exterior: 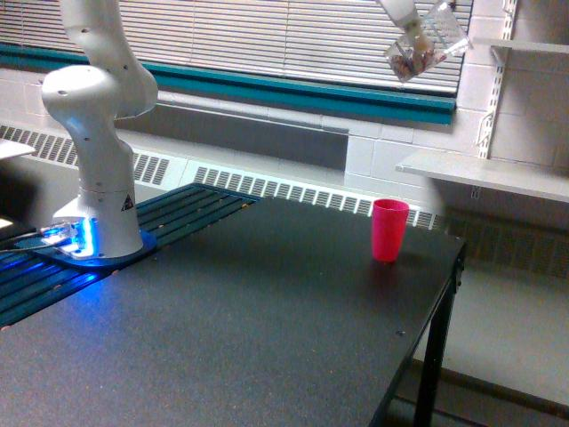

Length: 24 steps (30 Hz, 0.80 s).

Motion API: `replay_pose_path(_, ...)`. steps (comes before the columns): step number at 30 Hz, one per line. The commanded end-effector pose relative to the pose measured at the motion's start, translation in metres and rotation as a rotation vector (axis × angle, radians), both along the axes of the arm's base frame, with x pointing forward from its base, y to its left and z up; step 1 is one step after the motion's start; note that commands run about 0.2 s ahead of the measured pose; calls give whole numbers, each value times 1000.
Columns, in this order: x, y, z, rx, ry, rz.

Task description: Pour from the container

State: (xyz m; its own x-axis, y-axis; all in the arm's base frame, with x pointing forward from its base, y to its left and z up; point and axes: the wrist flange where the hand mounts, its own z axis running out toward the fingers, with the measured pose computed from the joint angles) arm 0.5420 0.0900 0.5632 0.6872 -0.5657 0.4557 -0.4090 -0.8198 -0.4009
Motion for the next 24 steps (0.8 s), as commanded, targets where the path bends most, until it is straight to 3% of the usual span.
replay_pose_path(1,-11,31,-7,-27,-1,66)
replay_pose_path(12,-27,68,-40,-64,37,172)
replay_pose_path(24,-44,102,-83,-143,100,291)
